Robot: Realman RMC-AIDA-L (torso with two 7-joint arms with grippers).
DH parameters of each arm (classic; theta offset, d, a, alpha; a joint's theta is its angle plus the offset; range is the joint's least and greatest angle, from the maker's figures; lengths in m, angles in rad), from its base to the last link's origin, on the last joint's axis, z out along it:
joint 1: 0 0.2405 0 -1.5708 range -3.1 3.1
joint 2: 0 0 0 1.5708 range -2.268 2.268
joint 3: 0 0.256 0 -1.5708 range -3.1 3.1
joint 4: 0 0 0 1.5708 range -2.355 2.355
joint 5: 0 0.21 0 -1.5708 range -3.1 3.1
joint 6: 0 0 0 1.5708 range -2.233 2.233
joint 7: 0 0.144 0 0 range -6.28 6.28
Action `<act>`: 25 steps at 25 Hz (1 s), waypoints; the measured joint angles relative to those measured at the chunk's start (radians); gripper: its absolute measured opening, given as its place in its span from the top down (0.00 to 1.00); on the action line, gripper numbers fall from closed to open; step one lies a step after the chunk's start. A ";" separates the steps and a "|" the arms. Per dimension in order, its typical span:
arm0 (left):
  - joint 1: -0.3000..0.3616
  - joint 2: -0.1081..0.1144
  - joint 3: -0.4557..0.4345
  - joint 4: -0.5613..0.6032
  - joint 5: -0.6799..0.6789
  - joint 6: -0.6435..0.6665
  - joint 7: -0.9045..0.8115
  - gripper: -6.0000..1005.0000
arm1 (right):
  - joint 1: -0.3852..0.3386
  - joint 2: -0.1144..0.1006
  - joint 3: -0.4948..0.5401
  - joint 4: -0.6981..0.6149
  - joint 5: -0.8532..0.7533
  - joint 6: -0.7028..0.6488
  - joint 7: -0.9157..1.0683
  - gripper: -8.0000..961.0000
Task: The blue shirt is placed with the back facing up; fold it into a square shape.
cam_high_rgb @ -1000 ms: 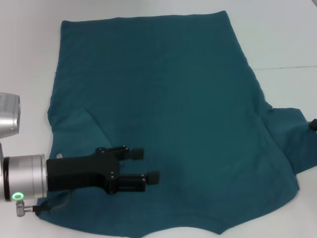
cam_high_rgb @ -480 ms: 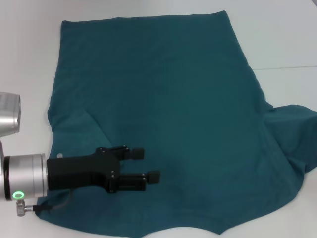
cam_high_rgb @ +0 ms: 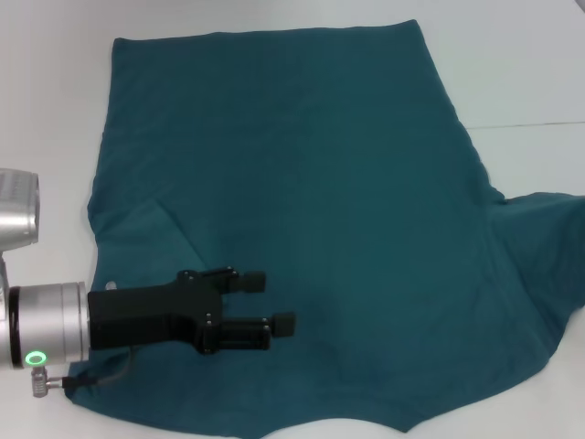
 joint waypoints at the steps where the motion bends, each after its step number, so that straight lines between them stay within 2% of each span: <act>1: 0.000 0.000 0.000 0.000 0.000 0.000 0.000 0.10 | 0.001 -0.001 0.000 0.000 0.000 0.000 -0.001 0.99; 11: 0.000 0.000 0.000 -0.002 -0.002 0.000 -0.001 0.11 | 0.015 -0.014 -0.002 0.000 -0.005 0.005 -0.002 0.99; 19: 0.000 0.000 0.000 -0.001 -0.002 -0.002 -0.003 0.11 | 0.019 -0.016 -0.003 0.000 -0.007 0.007 -0.007 0.99; 25: 0.000 0.000 0.000 -0.001 -0.003 -0.008 -0.003 0.11 | 0.022 -0.015 -0.002 0.001 0.018 -0.056 -0.042 0.99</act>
